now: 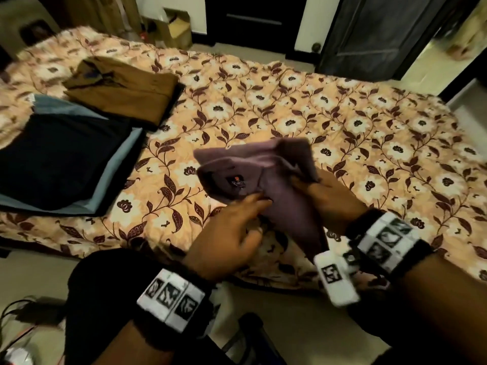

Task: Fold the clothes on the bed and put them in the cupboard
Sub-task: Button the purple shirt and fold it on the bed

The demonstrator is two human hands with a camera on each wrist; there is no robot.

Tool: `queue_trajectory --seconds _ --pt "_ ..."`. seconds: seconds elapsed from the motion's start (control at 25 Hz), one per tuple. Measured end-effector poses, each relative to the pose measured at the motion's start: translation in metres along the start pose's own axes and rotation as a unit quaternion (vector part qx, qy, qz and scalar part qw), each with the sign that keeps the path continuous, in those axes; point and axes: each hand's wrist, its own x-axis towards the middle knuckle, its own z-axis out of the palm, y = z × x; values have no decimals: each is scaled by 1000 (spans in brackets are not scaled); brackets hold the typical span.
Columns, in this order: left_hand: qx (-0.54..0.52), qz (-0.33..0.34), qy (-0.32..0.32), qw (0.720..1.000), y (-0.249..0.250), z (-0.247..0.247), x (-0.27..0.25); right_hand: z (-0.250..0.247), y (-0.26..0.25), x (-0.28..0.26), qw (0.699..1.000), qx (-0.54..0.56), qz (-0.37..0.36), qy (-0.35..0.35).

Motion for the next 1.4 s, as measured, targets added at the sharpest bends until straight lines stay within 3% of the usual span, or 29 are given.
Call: queue_trajectory --seconds 0.08,0.2,0.24,0.32,0.36,0.4,0.44,0.52,0.6,0.68,0.76,0.84,0.96,1.04,1.12,1.16,1.24,1.32,1.4 --pt "175 136 13 975 6 0 8 -33 -26 -1 989 148 9 16" --pt "190 227 69 953 1 13 47 -72 -9 25 983 165 62 54" --pt "183 215 69 957 -9 23 62 -83 9 38 982 135 107 77" --pt "201 83 17 976 -41 46 83 -101 50 53 970 -72 188 136" --pt "228 -13 -41 973 -59 59 88 -109 74 57 934 -222 216 176" --pt "261 -89 -102 956 -76 73 89 -111 97 56 890 -357 204 196" --pt "282 -135 -146 939 -92 87 88 -104 118 50 866 -441 159 172" --pt "282 -163 -180 928 -112 110 83 -76 156 38 858 -504 87 47" --pt "266 -177 -174 932 -124 125 77 -61 182 32 837 -540 81 -7" --pt "260 -210 -150 931 -136 130 79 -72 196 45 826 -548 133 19" --pt "260 -253 -116 925 -141 127 87 -97 196 63 821 -519 220 87" --pt "284 -257 -91 919 -137 131 94 -108 190 77 814 -520 233 116" --pt "319 -184 -82 926 -134 148 91 -96 195 90 817 -551 160 60" --pt "299 -216 -97 925 -142 142 87 -108 197 92 823 -514 229 82" --pt "291 -280 -47 913 -145 129 80 -129 190 75 814 -465 313 152" --pt "299 -290 -14 909 -139 126 73 -133 186 61 807 -471 309 178" --pt "296 -218 4 930 -112 147 49 -104 192 24 799 -543 184 183" --pt "286 -133 -88 945 -87 187 17 -46 215 -10 811 -576 67 82" --pt "314 -119 -137 932 -110 192 -5 -29 243 -34 790 -608 70 42"
